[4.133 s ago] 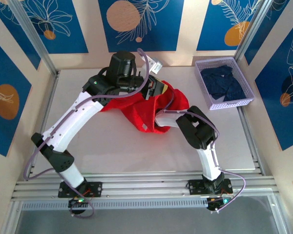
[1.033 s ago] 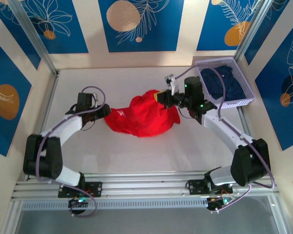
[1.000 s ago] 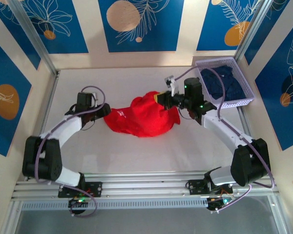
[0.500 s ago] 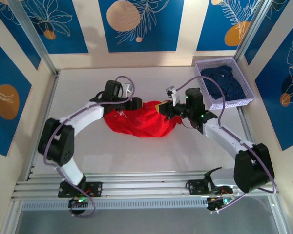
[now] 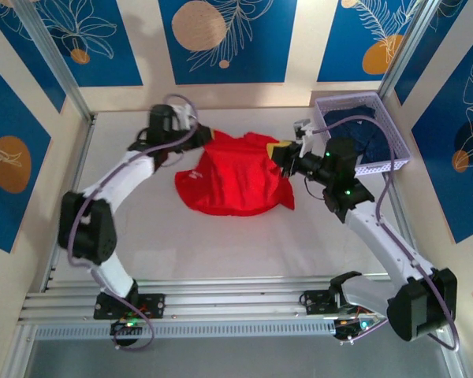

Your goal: Fold the inside-out t-shirt

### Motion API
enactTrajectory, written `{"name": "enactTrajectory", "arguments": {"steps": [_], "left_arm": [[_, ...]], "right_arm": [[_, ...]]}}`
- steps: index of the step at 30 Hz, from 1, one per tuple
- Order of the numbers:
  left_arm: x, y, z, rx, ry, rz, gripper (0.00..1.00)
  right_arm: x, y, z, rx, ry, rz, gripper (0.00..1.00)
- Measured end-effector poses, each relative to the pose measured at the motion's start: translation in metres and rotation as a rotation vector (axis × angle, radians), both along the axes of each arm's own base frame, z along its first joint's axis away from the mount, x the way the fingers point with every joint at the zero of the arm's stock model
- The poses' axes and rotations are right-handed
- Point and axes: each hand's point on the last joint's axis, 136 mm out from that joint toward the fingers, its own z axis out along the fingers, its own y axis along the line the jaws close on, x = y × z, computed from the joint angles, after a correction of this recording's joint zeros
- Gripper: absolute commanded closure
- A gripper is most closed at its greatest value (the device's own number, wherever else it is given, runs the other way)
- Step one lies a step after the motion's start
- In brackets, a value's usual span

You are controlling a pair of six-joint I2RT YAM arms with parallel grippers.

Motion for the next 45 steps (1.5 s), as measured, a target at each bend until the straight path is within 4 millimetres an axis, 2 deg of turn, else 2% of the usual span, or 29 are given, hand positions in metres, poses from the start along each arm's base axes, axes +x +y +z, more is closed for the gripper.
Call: {"name": "enactTrajectory", "arguments": {"steps": [2,4,5,7,8,10,12,13,14,15,17,19,21,23,26,29,34,39,43,45], "left_arm": [[-0.011,0.024,0.063,-0.083,-0.152,0.051,1.0],[-0.033,0.037,0.106,-0.138,-0.282,0.067,1.0],[-0.048,0.04,0.12,-0.161,-0.336,0.065,1.0],[-0.066,0.041,0.124,-0.178,-0.378,0.056,1.0],[-0.072,0.042,0.114,-0.175,-0.376,0.053,1.0],[-0.074,0.043,0.075,-0.14,-0.316,0.064,0.99],[-0.072,0.044,0.015,-0.075,-0.202,0.082,0.96],[-0.074,0.045,-0.013,-0.043,-0.142,0.087,0.94],[-0.08,0.048,-0.059,0.015,-0.04,0.097,0.91],[-0.087,0.052,-0.091,0.061,0.027,0.108,0.87],[-0.105,0.064,-0.138,0.152,0.128,0.132,0.76],[-0.12,0.077,-0.165,0.237,0.186,0.165,0.6],[-0.13,0.087,-0.171,0.316,0.189,0.201,0.52],[-0.137,0.09,-0.161,0.373,0.143,0.215,0.47],[-0.147,0.082,-0.145,0.417,0.068,0.205,0.42],[-0.155,0.063,-0.141,0.44,0.04,0.143,0.39],[-0.156,0.015,-0.152,0.46,0.076,-0.034,0.38],[-0.158,-0.037,-0.164,0.453,0.117,-0.207,0.39],[-0.164,-0.054,-0.178,0.449,0.159,-0.276,0.43],[-0.16,-0.06,-0.182,0.459,0.174,-0.287,0.52]], "right_arm": [[-0.009,-0.003,0.022,0.026,-0.069,-0.006,1.0],[-0.016,-0.003,0.032,0.039,-0.112,-0.007,1.0],[-0.018,-0.004,0.029,0.041,-0.12,-0.01,1.0],[-0.018,-0.003,0.009,0.03,-0.09,-0.017,1.0],[-0.017,-0.001,-0.009,0.018,-0.059,-0.02,1.0],[-0.016,0.003,-0.055,-0.022,0.038,-0.02,1.0],[-0.019,0.009,-0.114,-0.078,0.169,-0.015,1.0],[-0.022,0.01,-0.133,-0.098,0.213,-0.014,1.0],[-0.026,0.011,-0.156,-0.121,0.274,-0.013,1.0],[-0.03,0.012,-0.173,-0.138,0.32,-0.014,1.0],[-0.038,0.016,-0.196,-0.162,0.383,-0.013,1.0],[-0.048,0.022,-0.211,-0.183,0.421,-0.003,0.98],[-0.06,0.031,-0.22,-0.208,0.449,0.021,0.96],[-0.072,0.042,-0.226,-0.23,0.464,0.053,0.93],[-0.089,0.053,-0.234,-0.266,0.483,0.094,0.89],[-0.105,0.06,-0.242,-0.304,0.506,0.132,0.85],[-0.123,0.062,-0.265,-0.381,0.57,0.171,0.84],[-0.13,0.056,-0.28,-0.436,0.615,0.166,0.84],[-0.128,0.056,-0.279,-0.444,0.617,0.162,0.84],[-0.126,0.057,-0.278,-0.443,0.614,0.159,0.84]]}}
